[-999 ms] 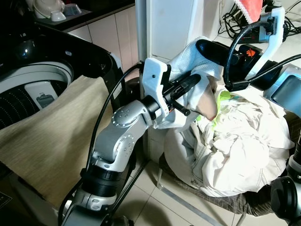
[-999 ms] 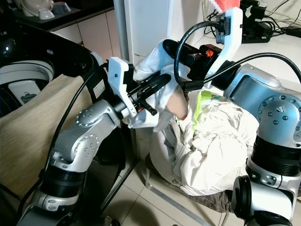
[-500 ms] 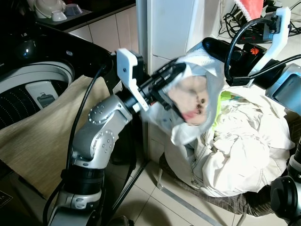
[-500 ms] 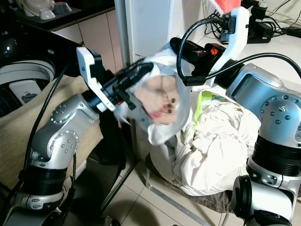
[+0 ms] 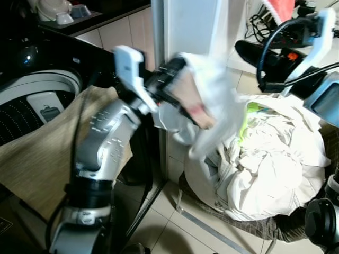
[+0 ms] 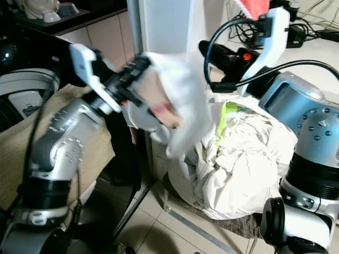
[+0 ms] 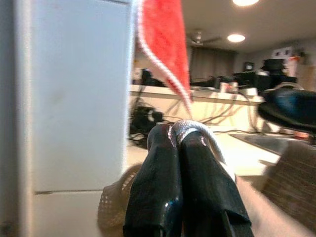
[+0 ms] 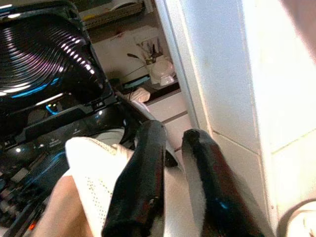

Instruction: Clothes washing

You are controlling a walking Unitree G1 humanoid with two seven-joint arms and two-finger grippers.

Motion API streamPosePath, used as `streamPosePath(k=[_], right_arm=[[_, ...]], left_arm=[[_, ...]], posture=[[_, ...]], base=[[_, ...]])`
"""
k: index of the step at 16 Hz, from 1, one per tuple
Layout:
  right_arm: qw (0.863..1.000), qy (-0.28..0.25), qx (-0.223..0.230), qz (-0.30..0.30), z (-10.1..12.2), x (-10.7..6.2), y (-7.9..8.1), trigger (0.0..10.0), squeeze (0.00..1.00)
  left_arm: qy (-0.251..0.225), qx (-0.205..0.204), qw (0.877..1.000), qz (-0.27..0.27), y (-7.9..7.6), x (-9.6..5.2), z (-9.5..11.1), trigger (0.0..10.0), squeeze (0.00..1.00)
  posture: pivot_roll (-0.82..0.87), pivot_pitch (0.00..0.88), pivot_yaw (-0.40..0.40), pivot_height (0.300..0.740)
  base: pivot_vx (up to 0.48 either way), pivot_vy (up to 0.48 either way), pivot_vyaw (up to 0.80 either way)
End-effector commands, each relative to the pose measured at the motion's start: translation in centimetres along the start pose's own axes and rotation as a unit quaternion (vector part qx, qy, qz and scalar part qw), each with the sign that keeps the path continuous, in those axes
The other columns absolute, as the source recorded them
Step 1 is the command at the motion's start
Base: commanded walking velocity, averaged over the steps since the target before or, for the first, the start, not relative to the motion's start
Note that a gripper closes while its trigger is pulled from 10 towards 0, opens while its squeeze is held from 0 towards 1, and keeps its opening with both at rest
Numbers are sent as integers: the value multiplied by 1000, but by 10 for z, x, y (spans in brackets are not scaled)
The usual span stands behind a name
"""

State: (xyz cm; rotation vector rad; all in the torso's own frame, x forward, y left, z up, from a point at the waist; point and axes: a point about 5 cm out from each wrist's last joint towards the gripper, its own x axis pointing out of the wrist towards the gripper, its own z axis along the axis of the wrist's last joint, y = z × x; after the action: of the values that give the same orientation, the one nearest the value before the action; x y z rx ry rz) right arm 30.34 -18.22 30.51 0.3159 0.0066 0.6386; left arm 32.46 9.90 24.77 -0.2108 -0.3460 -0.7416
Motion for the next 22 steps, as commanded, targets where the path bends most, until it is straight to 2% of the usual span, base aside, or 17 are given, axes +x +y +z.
streamPosePath(k=[1,3,4,5,6,7,8,9,10,11,12,14,15,16,18,19,22], right_arm=[[1000,-3,4,-2,0,-1,-1,10000,1000],[1000,-2,-13,-11,1,-3,-1,10000,1000],[1000,-1,-25,-8,0,-4,1,10000,122],[1000,-1,-30,0,-1,-4,3,10000,0],[999,4,-44,23,-2,-5,11,10000,0],[998,6,-49,34,-3,-6,15,10000,0],[997,9,-59,48,-3,-5,20,10000,0],[996,9,-68,56,-3,-2,24,10000,0],[995,11,-77,59,-3,-1,26,10000,0],[993,19,-97,60,-10,5,33,10000,0],[990,32,-122,69,-18,10,42,10000,0],[972,65,-183,129,-44,14,68,10000,0],[967,71,-195,148,-52,14,75,10000,0],[965,81,-195,158,-60,13,78,10000,0],[964,86,-190,163,-64,13,80,10000,0],[964,85,-189,166,-65,12,80,10000,0],[962,93,-195,165,-67,8,76,10000,0]], left_arm=[[-22,21,999,13,6,4,12,0,0],[-30,46,998,40,16,3,20,0,0],[-38,117,988,96,41,1,39,0,0],[-44,141,981,122,52,0,49,0,0],[-64,237,951,190,79,-3,88,0,0],[-78,284,930,220,89,-6,108,0,0],[-112,363,883,276,104,-12,150,0,0],[-137,450,825,314,110,-19,195,0,0],[-141,479,805,320,111,-22,210,0,0],[-111,528,775,328,118,-24,223,0,0],[-60,553,763,331,128,-24,218,0,0],[124,518,784,320,160,-27,163,0,0],[203,494,778,330,173,-35,135,8039,0],[250,440,795,335,181,-45,108,10000,0],[280,386,805,351,187,-56,86,10000,0],[301,351,812,356,189,-61,77,10000,1000],[328,340,799,371,195,-70,84,10000,1000]], posture=[[-128,0,58,740],[-127,0,58,740],[-127,0,60,740],[-128,0,60,740],[-127,0,59,740],[-123,0,57,740],[-122,0,58,740],[-118,0,60,740],[-118,0,60,740],[-113,0,62,740],[-112,0,67,740],[-109,0,73,740],[-109,0,73,740],[-109,0,73,740],[-117,0,77,740],[-117,0,77,740],[-118,0,73,740]], base=[[0,0,0],[0,0,0],[0,0,0],[0,0,0],[0,0,0],[0,0,0],[0,0,0],[0,0,0],[0,0,0],[0,0,0],[0,0,0],[0,0,0],[0,0,0],[0,0,0],[0,0,0],[0,0,0],[0,0,0]])
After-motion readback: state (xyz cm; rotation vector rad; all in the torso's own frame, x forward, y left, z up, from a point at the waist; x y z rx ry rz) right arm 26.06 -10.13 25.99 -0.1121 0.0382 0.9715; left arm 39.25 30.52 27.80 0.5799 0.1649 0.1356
